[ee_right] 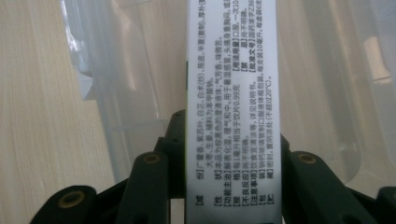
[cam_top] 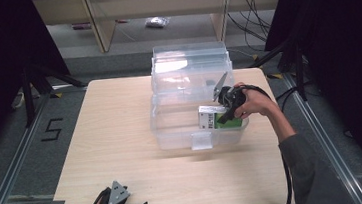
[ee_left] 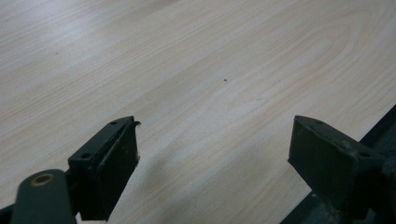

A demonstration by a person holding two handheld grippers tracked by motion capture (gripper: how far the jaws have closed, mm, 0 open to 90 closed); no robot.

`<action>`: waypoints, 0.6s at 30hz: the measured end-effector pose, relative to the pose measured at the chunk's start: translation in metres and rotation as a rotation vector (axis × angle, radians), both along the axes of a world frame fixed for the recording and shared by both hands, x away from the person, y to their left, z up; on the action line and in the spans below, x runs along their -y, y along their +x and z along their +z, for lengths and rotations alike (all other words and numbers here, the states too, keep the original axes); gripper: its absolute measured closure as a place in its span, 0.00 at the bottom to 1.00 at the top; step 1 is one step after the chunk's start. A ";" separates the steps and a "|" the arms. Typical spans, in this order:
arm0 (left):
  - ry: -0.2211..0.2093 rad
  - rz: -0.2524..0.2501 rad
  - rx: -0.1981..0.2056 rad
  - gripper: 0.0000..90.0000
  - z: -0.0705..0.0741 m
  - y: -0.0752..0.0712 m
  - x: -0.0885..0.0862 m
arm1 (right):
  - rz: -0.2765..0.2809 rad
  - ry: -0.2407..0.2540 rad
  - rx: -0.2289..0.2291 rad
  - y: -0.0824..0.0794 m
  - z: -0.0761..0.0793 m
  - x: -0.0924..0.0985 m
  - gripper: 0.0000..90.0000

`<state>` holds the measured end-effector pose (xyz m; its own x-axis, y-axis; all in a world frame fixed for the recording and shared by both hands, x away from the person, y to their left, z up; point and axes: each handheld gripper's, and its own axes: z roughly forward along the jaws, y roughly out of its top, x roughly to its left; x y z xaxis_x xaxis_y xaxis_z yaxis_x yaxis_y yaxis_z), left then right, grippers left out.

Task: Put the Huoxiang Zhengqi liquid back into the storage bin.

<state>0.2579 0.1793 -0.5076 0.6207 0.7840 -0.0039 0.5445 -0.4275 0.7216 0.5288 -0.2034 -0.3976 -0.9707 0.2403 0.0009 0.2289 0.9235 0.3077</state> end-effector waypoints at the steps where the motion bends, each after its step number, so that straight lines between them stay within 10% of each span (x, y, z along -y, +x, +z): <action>1: 0.000 0.000 0.000 0.17 0.000 0.000 0.000 | 0.000 0.000 0.000 0.000 0.000 0.000 0.72; 18: -0.001 -0.005 0.002 0.17 0.000 0.000 0.000 | 0.026 -0.081 -0.009 0.002 -0.012 -0.002 0.71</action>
<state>0.2579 0.1795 -0.5073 0.6243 0.7812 -0.0034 0.5413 -0.4294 0.7230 0.5304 -0.2010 -0.4097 -0.9767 0.2144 -0.0090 0.2067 0.9511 0.2293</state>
